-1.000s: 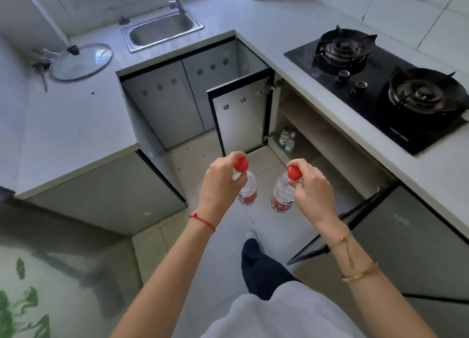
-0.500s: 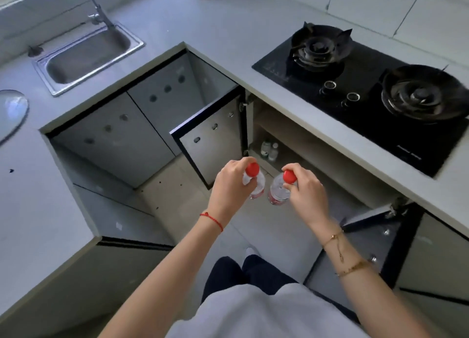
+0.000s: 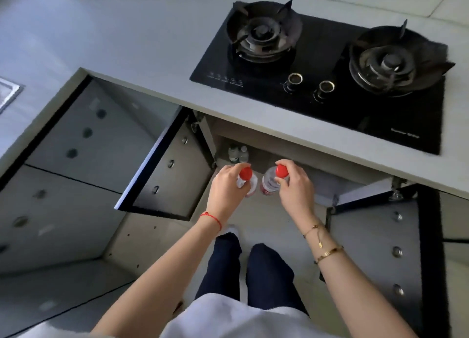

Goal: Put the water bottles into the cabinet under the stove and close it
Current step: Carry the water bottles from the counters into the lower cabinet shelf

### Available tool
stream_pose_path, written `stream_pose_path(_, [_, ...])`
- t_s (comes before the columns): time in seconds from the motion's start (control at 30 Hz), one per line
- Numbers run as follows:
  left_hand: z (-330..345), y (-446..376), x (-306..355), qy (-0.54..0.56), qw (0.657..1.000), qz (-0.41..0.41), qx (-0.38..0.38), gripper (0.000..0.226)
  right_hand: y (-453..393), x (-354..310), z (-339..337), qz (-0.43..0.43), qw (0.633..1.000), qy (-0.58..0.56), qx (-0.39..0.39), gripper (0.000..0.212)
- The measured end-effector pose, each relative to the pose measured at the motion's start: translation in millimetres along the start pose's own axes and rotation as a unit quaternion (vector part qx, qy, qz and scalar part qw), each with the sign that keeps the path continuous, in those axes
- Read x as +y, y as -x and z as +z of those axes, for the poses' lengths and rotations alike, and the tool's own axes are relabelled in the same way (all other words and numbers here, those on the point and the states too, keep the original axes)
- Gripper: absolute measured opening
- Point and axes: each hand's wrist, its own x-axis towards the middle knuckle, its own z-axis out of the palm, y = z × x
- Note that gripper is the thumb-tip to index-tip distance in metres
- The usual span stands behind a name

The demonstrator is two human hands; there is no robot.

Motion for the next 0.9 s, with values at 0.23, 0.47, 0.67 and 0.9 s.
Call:
stream_pose_path(0.23, [90.7, -78.5, -77.6, 0.007, 0.999, 0.012, -0.037, 0.037, -53.2, 74.1, 97.5, 0.070, 0.997, 0.002, 0.027, 0.038])
stream_pose_path(0.47, [240.3, -141.8, -192.8, 0.017, 0.999, 0.024, -0.016, 0.041, -106.8, 204.2, 235.6, 0.066, 0.997, -0.007, 0.050, 0.035])
stream_pose_path(0.67, [357.7, -195.5, -283.4, 0.019, 0.995, 0.093, 0.011, 0.032, -151.6, 307.4, 342.7, -0.002, 0.998, 0.008, 0.055, 0.040])
stream_pose_path(0.9, [427.2, -243.4, -331.9, 0.008, 0.989, 0.147, 0.024, 0.037, -188.9, 371.7, 405.5, -0.019, 0.993, 0.039, 0.110, 0.039])
